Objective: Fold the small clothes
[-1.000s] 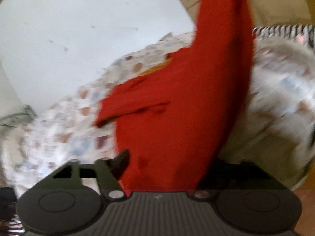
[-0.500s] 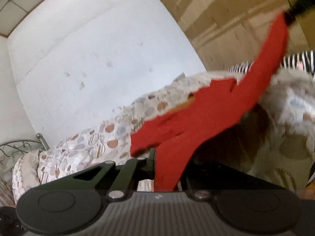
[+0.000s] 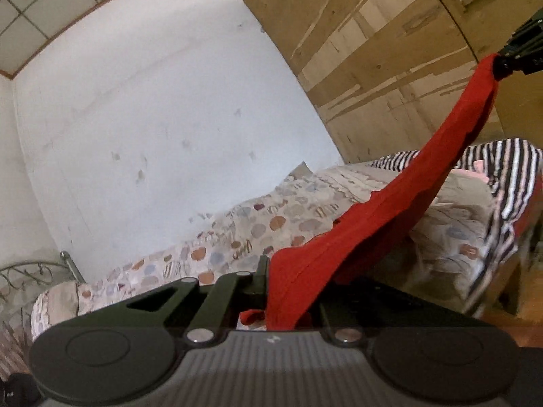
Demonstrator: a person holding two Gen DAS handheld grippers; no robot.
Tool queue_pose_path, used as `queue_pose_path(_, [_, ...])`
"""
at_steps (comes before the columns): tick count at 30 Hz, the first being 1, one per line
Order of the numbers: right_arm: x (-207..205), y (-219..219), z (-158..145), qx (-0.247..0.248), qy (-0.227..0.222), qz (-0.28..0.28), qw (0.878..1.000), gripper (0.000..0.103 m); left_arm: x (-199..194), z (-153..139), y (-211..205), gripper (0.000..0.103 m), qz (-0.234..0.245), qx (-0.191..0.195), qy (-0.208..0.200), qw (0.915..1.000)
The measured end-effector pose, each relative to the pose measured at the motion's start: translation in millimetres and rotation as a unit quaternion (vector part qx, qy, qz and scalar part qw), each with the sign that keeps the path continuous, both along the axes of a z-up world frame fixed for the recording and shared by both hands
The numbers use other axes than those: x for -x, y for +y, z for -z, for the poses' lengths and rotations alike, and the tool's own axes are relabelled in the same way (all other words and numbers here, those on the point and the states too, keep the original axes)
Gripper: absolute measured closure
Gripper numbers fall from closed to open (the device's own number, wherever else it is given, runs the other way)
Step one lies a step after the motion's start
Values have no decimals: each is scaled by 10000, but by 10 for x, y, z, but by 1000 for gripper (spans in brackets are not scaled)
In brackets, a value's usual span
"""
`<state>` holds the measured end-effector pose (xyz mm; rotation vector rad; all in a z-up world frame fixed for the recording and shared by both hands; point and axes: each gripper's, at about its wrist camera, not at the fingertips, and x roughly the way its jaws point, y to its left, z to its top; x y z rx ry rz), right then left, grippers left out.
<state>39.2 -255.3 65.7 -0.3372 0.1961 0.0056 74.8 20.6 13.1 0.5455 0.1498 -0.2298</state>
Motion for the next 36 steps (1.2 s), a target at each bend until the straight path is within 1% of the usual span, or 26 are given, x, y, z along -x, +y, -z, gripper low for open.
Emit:
queue_pose_path(4, [104,-13,-62,-137,-47,62,9999,97,8,-103,-2,97,5,148,214,9997])
queue_pose_path(7, [25,-53,-80,-267,-118,58,9996,97,-157,-151,49,97,-98,278,188,9994])
queue_pose_path(9, [-91,-76,-86,-239,-188,60,9995,97,-273,-168,37,96,-116,257,185,9994])
queue_pose_path(12, [-347,-124,-81,-304,-300,89,9990,97,-459,-193,-8,95,-90,44,124,9999])
queue_pose_path(14, [-586,-143,-73,-330,-367,118,9987,97,-651,-231,-29,95,-73,-113,72,9999])
queue_pose_path(16, [-844,-155,-72,-295,-415,112,9986,97,-809,-274,-25,93,-42,-141,67,9999])
queue_pose_path(20, [-1386,-218,-124,-419,-355,66,9985,97,-1239,-389,51,93,36,89,148,9998])
queue_pose_path(24, [-1918,-240,-135,-529,-326,55,9981,97,-1703,-372,72,93,50,112,176,9998])
queue_pose_path(27, [-2368,-214,-76,-498,-192,10,9986,97,-2127,-303,82,93,-2,191,391,9991])
queue_pose_path(29, [-2690,-171,18,-292,-45,43,9996,96,-2433,-231,107,93,-68,327,625,9975])
queue_pose_path(31, [-2969,-110,139,-46,121,104,9999,96,-2664,-149,125,93,-98,370,727,9966])
queue_pose_path(33, [-3219,-62,274,97,275,123,9995,96,-2841,-44,103,93,-117,268,726,9969])
queue_pose_path(35, [-3459,-19,425,124,441,92,9989,96,-3040,82,93,93,-168,136,765,9968])
queue_pose_path(36, [-3568,-6,492,103,513,62,9986,96,-3120,139,105,93,-191,131,824,9963])
